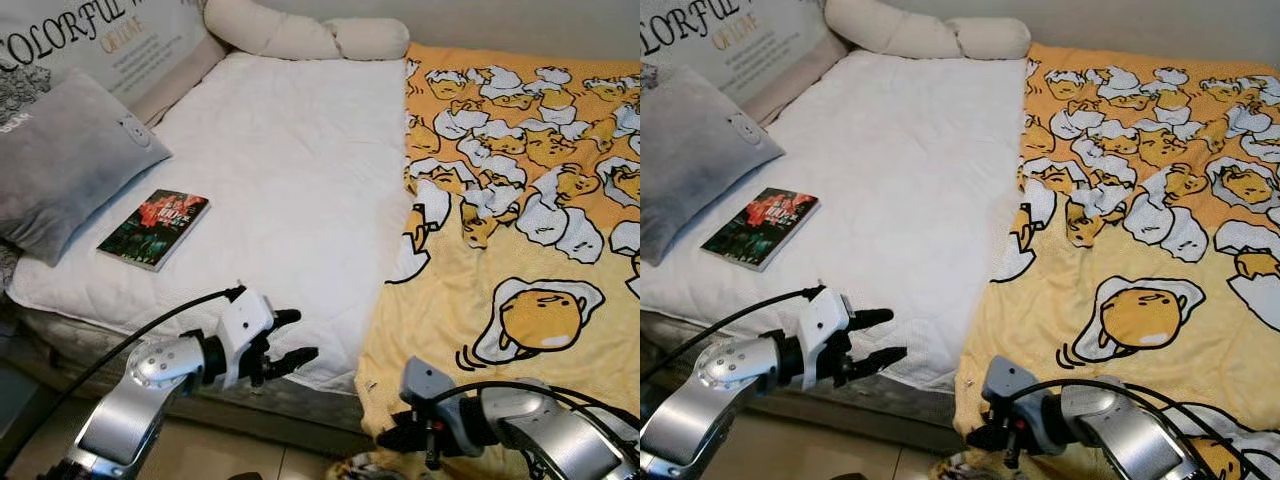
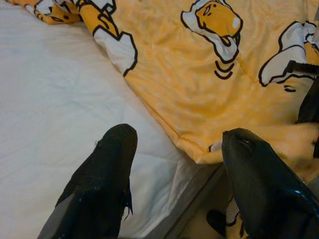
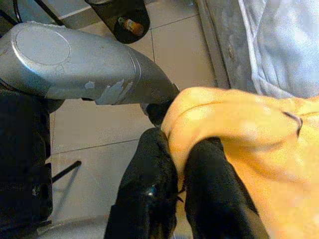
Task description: Clean up the room
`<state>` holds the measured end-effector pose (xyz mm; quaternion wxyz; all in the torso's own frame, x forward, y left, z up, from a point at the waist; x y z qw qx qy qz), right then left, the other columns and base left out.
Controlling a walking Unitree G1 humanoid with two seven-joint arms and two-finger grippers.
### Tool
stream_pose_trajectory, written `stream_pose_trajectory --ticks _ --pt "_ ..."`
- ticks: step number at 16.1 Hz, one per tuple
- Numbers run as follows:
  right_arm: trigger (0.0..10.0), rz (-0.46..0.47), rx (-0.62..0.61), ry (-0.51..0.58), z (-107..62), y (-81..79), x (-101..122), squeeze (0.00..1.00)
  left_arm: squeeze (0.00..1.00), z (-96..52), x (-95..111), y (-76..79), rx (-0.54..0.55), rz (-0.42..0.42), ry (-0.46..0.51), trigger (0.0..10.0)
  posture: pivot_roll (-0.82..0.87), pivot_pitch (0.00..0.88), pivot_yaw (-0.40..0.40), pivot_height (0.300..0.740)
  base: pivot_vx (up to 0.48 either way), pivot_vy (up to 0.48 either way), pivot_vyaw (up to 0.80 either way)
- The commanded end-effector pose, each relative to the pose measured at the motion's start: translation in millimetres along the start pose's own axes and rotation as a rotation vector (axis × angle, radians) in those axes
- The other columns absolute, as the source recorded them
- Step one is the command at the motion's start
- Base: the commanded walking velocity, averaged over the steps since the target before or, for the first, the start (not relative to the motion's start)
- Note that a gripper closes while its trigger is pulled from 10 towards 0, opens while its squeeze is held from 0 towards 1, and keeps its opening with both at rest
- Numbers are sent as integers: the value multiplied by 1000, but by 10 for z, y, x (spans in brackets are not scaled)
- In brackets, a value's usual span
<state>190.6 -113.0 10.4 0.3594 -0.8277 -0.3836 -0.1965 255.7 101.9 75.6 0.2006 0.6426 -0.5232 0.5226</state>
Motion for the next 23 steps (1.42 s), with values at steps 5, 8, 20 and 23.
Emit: stream_pose_trajectory --ticks 5,8,20,23 --pt "10000 -43 -112 138 -25 211 350 1000 0 -31 -63 -94 42 9 -30 10000 16 0 31 740 0 0 0" --pt "10000 2 -267 315 -69 412 660 1000 0 27 -80 -287 230 -34 -8 10000 13 0 21 740 0 0 0" --pt "10000 421 -998 833 -558 1143 603 0 0 78 -207 -662 651 -70 -37 10000 -29 0 39 740 0 251 -323" --pt "10000 430 -1016 845 -541 1148 601 0 0 69 -199 -695 662 -63 -35 10000 -23 0 36 740 0 374 -775"
Point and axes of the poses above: a point about 5 cm out from each wrist's last joint towards the gripper, its own z axis pointing out of the wrist towards the gripper, its own x axis along the axis of the wrist's last joint, y = z × x, the point moved 5 cm from there along z, pointing out of the wrist towards the gripper, and after that the axes turned 14 degrees about z, right-handed, at the moved point
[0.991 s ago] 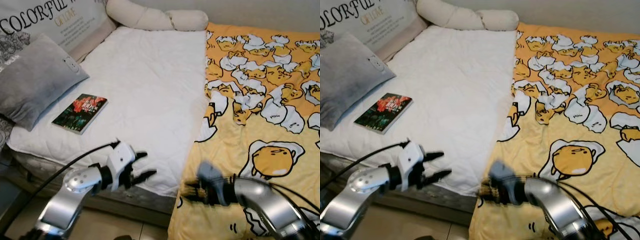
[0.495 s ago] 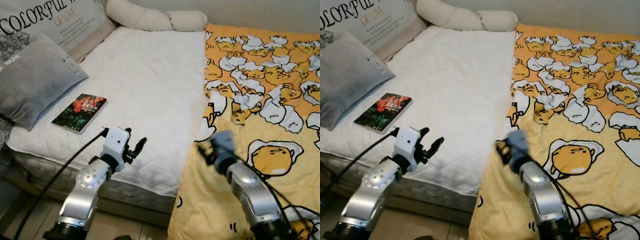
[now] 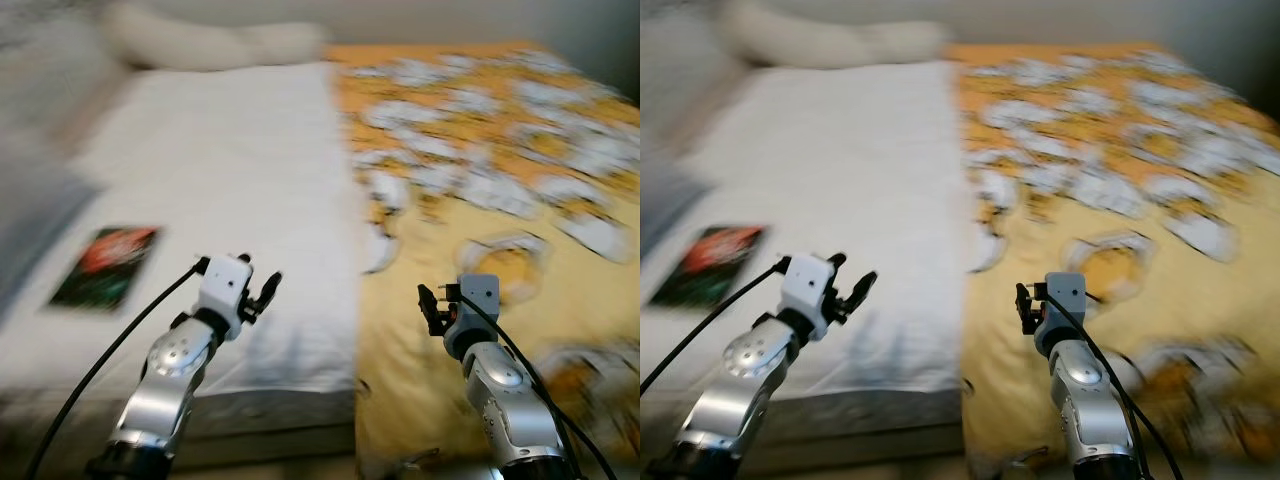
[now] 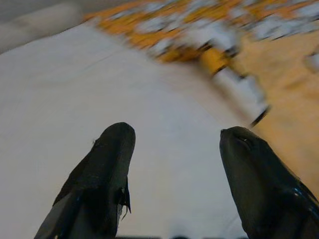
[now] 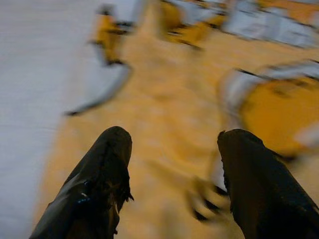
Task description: Clean up the room
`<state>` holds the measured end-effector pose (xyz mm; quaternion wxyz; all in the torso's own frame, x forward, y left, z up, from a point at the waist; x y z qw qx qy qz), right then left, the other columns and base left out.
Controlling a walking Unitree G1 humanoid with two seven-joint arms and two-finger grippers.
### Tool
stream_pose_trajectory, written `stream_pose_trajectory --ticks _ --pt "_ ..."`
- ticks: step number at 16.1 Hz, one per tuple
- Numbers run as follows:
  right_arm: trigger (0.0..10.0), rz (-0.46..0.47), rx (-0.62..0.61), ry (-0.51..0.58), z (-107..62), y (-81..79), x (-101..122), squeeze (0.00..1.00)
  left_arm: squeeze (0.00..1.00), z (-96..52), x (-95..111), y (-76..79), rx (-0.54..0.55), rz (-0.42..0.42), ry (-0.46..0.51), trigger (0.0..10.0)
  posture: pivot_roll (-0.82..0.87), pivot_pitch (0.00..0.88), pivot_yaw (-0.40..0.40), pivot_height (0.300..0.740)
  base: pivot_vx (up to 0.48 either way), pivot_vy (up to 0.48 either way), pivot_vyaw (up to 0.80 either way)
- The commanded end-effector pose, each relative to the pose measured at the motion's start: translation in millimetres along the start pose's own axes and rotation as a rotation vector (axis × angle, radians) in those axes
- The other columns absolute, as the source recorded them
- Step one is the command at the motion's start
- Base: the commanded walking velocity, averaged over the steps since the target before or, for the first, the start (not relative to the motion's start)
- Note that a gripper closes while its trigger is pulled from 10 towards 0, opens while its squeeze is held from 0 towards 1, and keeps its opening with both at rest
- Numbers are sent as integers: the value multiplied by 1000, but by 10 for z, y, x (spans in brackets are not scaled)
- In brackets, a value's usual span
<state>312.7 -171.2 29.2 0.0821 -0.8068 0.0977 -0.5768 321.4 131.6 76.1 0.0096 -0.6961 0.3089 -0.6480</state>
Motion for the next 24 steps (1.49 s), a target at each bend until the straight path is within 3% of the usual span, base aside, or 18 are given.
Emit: stream_pose_trajectory --ticks 1,8,9,10,13,16,18,20,21,22,24 --pt "10000 -7 -20 11 20 20 26 0 0 6 22 -14 4 30 8 10000 -18 0 35 740 0 0 -769" --pt "10000 -104 62 -37 129 -70 23 0 0 -17 -11 -22 -6 29 1 10000 0 0 27 740 0 -137 0" --pt "10000 -114 81 -46 154 -91 25 875 0 -27 -19 -16 -18 28 0 10000 6 0 25 740 0 0 0" --pt "10000 -107 103 -58 167 -116 16 1000 0 -33 -26 -12 -27 30 -2 10000 6 0 25 740 0 0 0" --pt "10000 -124 199 -126 276 -314 -24 1000 0 -77 -31 88 -132 26 3 10000 22 0 19 740 0 0 0" --pt "10000 -224 327 -283 485 -711 -171 1000 0 -258 -26 296 -389 61 -5 10000 61 0 15 740 0 0 0" --pt "10000 -251 373 -323 514 -872 -235 1000 0 -347 -15 340 -465 75 -9 10000 75 0 12 740 0 0 0" --pt "10000 -282 375 -343 544 -1007 -291 1000 0 -439 4 300 -470 101 -18 10000 122 0 -7 740 0 0 0" --pt "10000 -286 368 -351 547 -1018 -315 675 0 -458 24 280 -460 103 -16 10000 135 0 -15 740 0 0 0" --pt "10000 -313 353 -374 550 -1008 -374 0 0 -490 58 254 -454 102 -16 10000 148 0 -20 740 0 0 0" --pt "10000 -360 340 -408 530 -978 -480 0 0 -561 102 254 -469 110 -21 10000 181 0 -26 740 0 0 0"
Point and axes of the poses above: a point about 5 cm out from each wrist's last joint towards the gripper, its own z axis pointing out of the wrist towards the gripper, its own x axis along the axis of the wrist's last joint, y = z × x, the point moved 5 cm from there along z, pointing out of the wrist towards the gripper, and after that the axes turned 14 degrees about z, right-handed, at the moved point
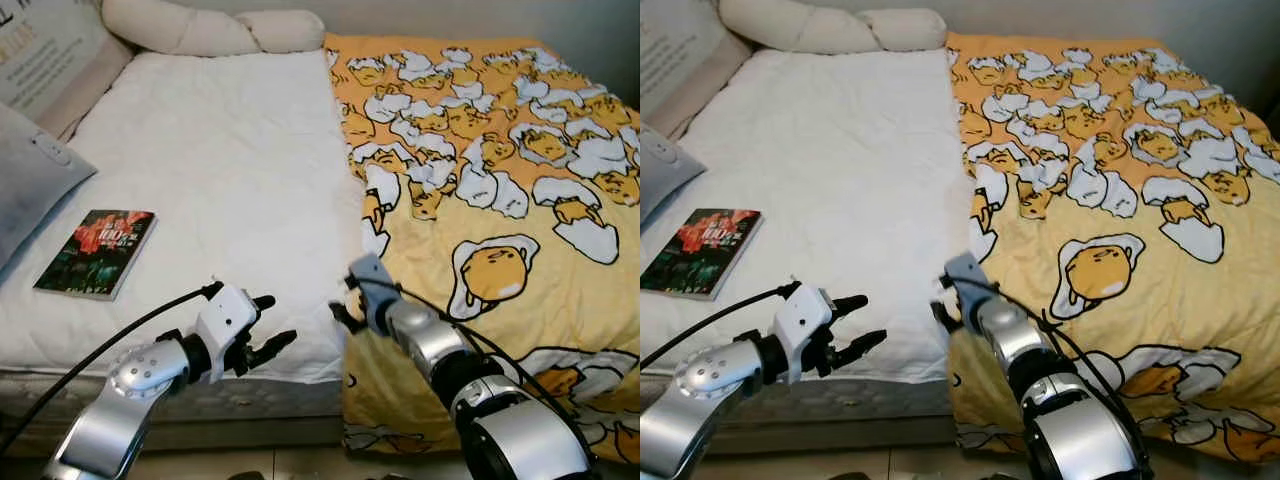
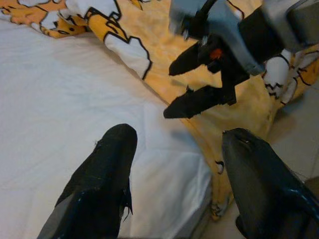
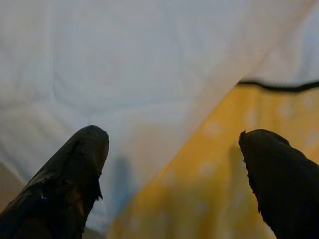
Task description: Clean up the room
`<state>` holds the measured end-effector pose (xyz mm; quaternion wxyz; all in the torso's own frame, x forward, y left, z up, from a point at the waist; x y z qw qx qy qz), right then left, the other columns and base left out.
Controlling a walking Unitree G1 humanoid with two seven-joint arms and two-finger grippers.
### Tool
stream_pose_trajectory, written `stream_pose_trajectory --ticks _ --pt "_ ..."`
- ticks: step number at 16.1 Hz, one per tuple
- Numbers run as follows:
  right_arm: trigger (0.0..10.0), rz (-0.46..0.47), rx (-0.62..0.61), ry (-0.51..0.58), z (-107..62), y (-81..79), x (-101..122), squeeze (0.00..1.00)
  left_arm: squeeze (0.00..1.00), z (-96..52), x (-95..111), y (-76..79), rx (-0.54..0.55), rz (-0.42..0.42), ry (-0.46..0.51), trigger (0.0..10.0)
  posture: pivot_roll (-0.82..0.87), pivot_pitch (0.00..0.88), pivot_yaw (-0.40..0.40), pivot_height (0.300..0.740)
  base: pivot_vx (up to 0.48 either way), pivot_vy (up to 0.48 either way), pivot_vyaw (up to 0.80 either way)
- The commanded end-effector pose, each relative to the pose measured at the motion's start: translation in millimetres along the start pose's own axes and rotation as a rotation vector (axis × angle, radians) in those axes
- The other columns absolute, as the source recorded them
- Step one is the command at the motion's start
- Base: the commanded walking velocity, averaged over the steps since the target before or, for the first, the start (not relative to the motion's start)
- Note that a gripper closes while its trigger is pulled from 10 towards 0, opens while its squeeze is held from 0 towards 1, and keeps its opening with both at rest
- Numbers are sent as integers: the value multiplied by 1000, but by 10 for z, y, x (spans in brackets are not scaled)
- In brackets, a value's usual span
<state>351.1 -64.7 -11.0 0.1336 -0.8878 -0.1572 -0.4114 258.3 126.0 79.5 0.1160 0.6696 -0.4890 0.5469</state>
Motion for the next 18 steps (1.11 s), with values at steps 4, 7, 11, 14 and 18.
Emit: stream_pose_trajectory --ticks 4,7,11,14,18 --pt "10000 4 -110 -15 -2 152 -82 0 0 -218 127 -104 29 31 -21 10000 232 70 -26 740 0 0 0" --pt "5294 -10 -131 -59 -19 197 -257 0 0 -303 126 -139 51 31 -55 10000 246 96 -22 740 0 0 0" --pt "0 -22 -153 -87 -40 242 -380 0 0 -340 135 -47 30 14 -64 10000 247 99 -20 740 0 0 0" --pt "0 -20 -153 -88 -42 248 -384 0 0 -325 164 -8 10 7 -61 10000 248 101 -18 740 0 0 0" --pt "0 -8 -153 -85 -45 261 -375 0 0 -338 173 12 -9 5 -70 10000 250 93 -15 740 0 0 0"
Point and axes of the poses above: a point about 5 cm out from each wrist's last joint towards the gripper, its own z axis pointing out of the wrist towards the gripper, its own x axis along the axis of the wrist's last joint, y = z × x, the point moved 5 cm from there along z, pointing out of the wrist towards the gripper, and after that the axes turned 14 degrees about z, right-handed, at the moved point
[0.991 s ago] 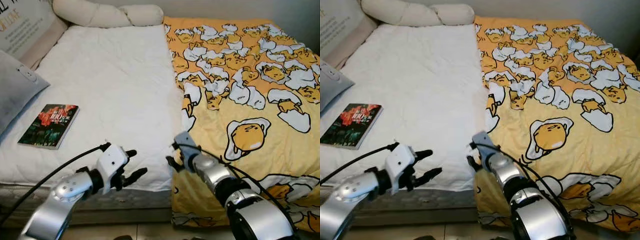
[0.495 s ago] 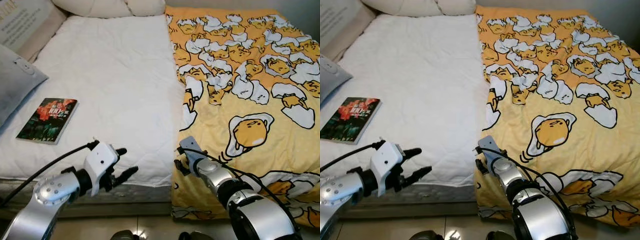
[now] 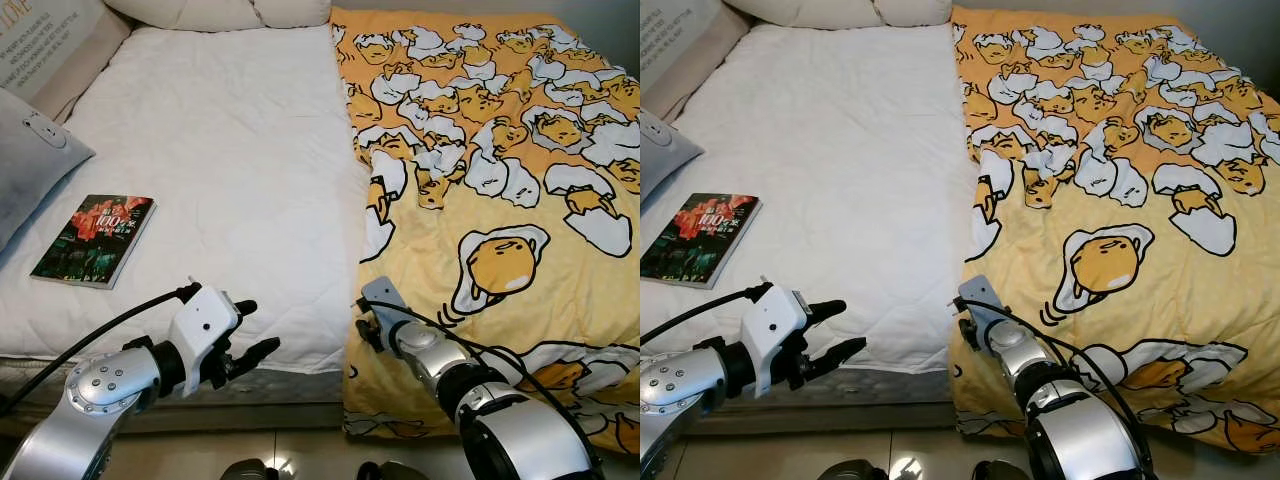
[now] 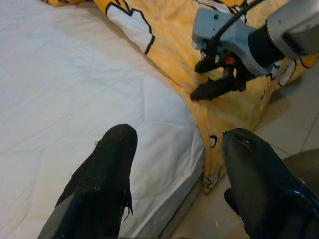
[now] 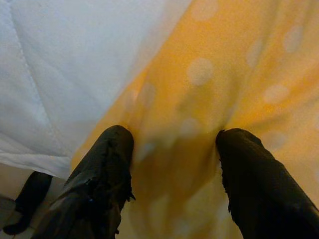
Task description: Clean up the room
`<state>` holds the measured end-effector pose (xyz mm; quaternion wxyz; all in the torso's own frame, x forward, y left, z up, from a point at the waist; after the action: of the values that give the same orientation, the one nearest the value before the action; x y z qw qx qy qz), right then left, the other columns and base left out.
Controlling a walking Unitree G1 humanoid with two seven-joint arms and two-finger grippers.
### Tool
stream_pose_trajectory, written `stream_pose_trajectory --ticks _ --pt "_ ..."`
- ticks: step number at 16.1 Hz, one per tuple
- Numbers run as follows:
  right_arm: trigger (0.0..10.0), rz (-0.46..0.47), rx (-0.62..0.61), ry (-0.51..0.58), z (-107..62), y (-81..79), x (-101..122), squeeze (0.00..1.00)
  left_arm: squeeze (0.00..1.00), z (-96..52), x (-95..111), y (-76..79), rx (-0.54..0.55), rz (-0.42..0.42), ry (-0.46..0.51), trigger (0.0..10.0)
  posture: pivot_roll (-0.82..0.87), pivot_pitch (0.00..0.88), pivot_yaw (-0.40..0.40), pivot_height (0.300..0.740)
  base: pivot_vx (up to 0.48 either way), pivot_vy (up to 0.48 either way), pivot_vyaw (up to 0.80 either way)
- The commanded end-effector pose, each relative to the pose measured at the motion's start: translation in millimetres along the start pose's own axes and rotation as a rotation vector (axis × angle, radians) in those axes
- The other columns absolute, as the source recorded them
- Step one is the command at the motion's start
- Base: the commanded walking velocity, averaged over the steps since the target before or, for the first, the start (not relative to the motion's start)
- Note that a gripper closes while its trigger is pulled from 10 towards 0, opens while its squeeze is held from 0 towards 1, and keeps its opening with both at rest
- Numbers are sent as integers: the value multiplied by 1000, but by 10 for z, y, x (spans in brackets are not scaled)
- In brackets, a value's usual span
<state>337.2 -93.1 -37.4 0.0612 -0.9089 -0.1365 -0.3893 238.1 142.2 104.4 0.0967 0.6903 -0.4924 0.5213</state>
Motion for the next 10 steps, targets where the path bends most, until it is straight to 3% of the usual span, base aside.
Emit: stream_pose_trajectory --ticks 1,10 --pt "0 6 -10 -13 -6 42 -44 0 0 -18 30 43 -27 6 3 10000 252 91 -14 740 0 0 0" --pt "0 50 -2 3 -12 77 -19 0 0 -40 -68 187 -136 -8 -46 10000 244 51 -7 740 0 0 0"
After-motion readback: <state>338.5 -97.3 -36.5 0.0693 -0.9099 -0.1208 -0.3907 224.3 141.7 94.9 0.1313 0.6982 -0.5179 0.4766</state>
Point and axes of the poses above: a point about 5 cm out from each wrist's last joint towards the gripper, its own z axis pointing out of the wrist towards the gripper, its own x axis along the axis of the wrist's last joint, y = z × x, the point moved 5 cm from there along z, pointing out of the wrist towards the gripper, and after that the axes turned 14 degrees about z, right-handed, at the moved point
